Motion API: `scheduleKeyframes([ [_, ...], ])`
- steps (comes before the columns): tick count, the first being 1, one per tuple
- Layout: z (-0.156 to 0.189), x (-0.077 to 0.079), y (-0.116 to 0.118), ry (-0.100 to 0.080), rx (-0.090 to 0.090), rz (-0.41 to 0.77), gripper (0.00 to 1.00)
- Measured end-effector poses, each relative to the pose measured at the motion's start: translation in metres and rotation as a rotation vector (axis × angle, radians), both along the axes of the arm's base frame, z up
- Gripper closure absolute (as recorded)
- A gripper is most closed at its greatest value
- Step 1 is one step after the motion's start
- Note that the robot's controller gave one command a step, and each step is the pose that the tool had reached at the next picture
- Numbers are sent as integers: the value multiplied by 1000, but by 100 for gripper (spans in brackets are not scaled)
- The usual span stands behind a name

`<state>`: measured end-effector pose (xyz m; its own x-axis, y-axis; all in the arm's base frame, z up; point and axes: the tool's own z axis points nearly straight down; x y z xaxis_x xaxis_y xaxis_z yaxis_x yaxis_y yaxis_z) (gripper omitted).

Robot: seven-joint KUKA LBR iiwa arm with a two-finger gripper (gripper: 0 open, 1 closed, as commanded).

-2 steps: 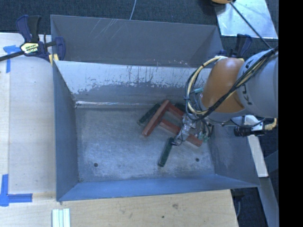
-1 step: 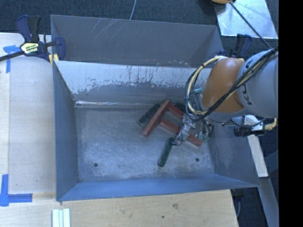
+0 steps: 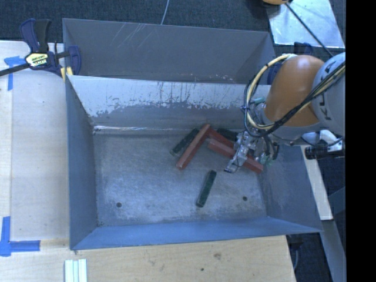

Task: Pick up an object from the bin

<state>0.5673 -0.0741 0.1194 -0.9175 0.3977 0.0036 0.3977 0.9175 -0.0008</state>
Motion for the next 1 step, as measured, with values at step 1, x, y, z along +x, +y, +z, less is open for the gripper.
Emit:
scheduleKeyframes([
  [1,142,-12,-9,-7,-2,-18,100],
])
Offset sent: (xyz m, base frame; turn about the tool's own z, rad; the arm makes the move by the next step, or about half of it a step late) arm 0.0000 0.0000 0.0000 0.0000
